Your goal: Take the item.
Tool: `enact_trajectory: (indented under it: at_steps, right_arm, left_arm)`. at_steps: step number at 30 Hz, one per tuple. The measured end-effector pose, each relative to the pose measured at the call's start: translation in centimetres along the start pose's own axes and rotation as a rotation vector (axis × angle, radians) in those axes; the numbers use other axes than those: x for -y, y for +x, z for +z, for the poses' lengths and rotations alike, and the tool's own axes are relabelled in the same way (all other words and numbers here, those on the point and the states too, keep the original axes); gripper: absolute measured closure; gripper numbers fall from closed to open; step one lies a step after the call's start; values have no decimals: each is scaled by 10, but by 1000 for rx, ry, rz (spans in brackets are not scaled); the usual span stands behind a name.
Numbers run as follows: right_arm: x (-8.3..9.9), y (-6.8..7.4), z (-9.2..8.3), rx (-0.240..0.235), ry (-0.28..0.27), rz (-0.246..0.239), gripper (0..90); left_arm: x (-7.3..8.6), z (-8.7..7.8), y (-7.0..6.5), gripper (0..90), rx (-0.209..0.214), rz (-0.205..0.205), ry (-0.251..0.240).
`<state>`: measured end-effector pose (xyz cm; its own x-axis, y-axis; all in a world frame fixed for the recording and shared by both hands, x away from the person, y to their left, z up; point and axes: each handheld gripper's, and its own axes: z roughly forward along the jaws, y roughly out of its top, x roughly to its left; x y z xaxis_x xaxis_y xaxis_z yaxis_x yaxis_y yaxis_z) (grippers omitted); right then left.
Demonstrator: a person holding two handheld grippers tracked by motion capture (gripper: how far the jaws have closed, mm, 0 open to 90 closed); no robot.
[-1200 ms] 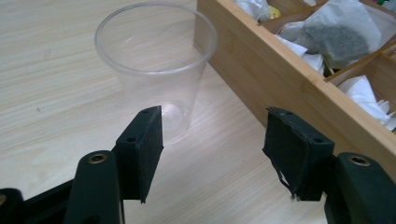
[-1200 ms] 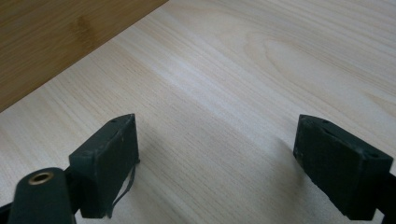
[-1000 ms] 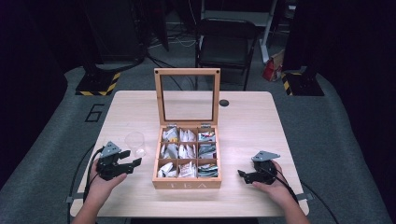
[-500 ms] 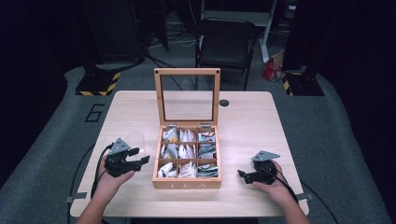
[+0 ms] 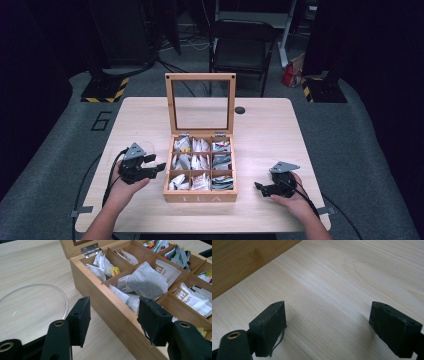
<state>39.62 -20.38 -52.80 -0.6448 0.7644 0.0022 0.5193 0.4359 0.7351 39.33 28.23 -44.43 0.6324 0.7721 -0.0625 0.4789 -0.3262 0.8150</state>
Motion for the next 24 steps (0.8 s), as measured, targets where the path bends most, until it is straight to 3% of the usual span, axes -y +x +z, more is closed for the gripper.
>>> enact_trajectory:
  at_steps: [24]
  right_arm:
    - [0, 0, 0, 0, 2, 0, 134]
  left_arm:
    - [-23, 26, -8, 435, 41, 41, 10]
